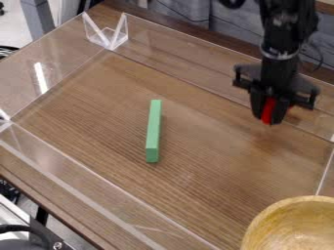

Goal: Move the red fruit to the right

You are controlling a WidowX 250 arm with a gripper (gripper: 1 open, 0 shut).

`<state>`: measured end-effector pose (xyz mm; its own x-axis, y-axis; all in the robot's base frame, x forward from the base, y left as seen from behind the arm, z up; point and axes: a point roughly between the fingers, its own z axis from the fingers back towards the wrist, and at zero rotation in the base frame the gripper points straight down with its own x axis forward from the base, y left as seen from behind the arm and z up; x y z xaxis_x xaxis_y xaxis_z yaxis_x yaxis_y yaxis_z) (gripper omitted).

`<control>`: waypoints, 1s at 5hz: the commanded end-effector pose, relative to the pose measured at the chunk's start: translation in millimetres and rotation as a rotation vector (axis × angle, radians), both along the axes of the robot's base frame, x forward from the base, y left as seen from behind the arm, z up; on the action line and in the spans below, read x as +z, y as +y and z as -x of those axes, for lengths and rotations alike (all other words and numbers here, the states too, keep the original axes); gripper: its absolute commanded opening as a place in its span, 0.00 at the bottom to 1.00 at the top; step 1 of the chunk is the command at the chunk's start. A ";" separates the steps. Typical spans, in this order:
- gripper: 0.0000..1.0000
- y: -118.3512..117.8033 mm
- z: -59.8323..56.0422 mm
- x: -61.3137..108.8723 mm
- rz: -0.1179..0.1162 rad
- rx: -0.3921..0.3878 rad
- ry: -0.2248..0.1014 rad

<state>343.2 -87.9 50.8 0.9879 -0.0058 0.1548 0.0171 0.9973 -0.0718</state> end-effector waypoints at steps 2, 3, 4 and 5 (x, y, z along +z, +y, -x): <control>1.00 -9.6 -0.8 2.3 0.018 -0.013 -0.037; 1.00 -11.8 1.8 4.1 0.022 -0.009 -0.036; 1.00 -13.3 1.4 7.1 0.028 -0.009 -0.047; 1.00 -13.9 0.6 10.0 0.034 -0.006 -0.058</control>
<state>336.6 -97.6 37.9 0.9897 -0.0087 0.1428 0.0214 0.9959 -0.0881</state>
